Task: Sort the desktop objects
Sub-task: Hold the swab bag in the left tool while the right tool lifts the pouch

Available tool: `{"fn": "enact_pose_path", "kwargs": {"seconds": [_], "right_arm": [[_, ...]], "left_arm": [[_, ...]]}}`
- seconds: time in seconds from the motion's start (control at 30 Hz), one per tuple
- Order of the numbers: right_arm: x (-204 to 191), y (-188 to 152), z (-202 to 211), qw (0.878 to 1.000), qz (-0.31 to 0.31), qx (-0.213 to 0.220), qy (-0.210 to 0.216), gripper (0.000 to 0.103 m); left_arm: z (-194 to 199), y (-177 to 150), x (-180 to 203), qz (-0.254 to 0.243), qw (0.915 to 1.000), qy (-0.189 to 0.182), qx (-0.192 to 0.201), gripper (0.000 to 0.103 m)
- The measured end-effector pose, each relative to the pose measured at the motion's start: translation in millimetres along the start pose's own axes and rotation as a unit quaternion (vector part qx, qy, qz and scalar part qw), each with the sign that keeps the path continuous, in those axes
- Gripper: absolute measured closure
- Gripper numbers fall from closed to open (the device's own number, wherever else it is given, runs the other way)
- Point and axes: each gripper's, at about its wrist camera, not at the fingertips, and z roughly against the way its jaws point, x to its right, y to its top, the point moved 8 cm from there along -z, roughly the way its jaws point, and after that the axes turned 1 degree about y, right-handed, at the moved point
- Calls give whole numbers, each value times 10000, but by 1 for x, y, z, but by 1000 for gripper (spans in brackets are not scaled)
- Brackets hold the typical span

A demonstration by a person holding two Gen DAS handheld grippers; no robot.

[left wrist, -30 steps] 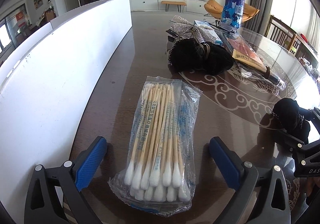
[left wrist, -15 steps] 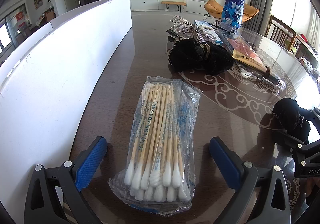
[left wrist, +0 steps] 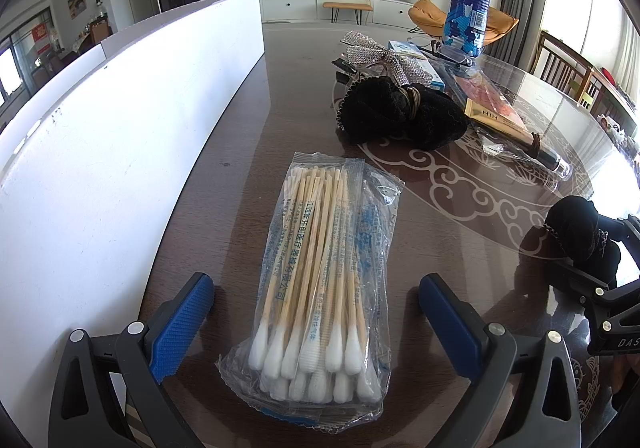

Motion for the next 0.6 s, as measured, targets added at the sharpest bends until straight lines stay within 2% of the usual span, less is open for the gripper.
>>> {"fn": "enact_pose_path", "kwargs": {"seconds": [0.4, 0.6], "right_arm": [[0, 0, -1, 10000, -24, -1, 26, 0], [6, -6, 9, 9986, -84, -84, 512, 0]], "left_arm": [[0, 0, 0, 4, 10000, -1, -2, 0], [0, -2, 2, -7, 10000, -34, -14, 0]]}}
